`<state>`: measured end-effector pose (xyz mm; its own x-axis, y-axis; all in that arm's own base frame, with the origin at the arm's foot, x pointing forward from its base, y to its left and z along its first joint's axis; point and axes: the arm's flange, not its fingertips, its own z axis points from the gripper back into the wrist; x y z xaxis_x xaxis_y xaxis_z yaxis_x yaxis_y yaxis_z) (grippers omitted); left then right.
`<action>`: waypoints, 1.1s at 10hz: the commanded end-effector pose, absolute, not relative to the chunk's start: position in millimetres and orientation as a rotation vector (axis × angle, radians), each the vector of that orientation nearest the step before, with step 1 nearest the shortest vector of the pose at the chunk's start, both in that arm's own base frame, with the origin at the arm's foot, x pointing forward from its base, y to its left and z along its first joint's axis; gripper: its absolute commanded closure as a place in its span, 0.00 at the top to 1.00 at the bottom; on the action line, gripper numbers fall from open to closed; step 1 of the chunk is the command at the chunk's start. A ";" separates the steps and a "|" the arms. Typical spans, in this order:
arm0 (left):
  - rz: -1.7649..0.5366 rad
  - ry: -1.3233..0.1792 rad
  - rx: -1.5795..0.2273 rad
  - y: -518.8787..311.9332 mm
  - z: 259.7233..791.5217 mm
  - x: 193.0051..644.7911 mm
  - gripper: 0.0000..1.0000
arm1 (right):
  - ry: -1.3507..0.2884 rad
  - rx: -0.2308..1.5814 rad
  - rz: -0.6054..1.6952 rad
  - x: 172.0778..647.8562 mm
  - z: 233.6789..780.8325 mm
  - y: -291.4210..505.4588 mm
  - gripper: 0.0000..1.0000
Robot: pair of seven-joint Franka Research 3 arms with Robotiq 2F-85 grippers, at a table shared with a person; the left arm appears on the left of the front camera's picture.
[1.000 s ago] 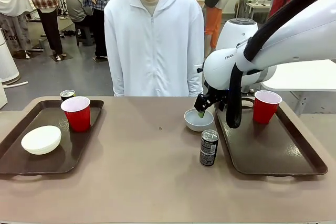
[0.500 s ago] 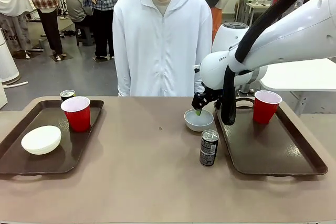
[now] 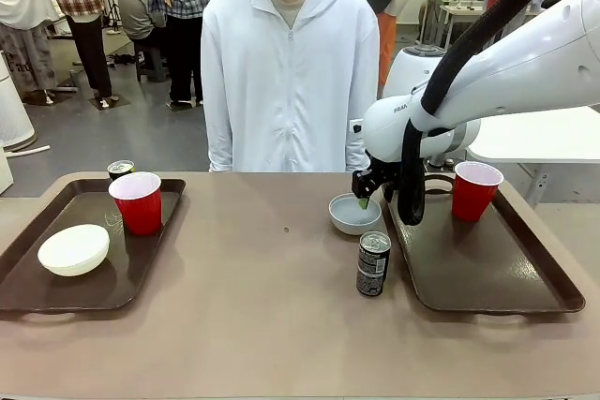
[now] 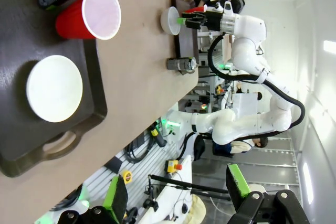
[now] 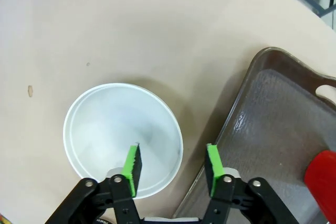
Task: Prepare tableware on both trays.
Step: Pick up a Picnic Bowl from the table and place it on a Handle tray.
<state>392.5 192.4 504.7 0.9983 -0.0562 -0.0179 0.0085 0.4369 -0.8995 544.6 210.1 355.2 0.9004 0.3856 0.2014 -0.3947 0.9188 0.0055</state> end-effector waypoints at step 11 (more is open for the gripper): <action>-0.028 0.046 -1.131 193.3 509.1 393.2 1.00 | -0.210 0.071 0.436 493.3 428.4 205.0 0.00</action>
<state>392.6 192.4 504.7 0.9982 -0.0564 -0.0181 0.0084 0.4370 -0.8994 520.2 213.9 399.2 0.8888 0.4013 0.2215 -0.4125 0.9109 0.0048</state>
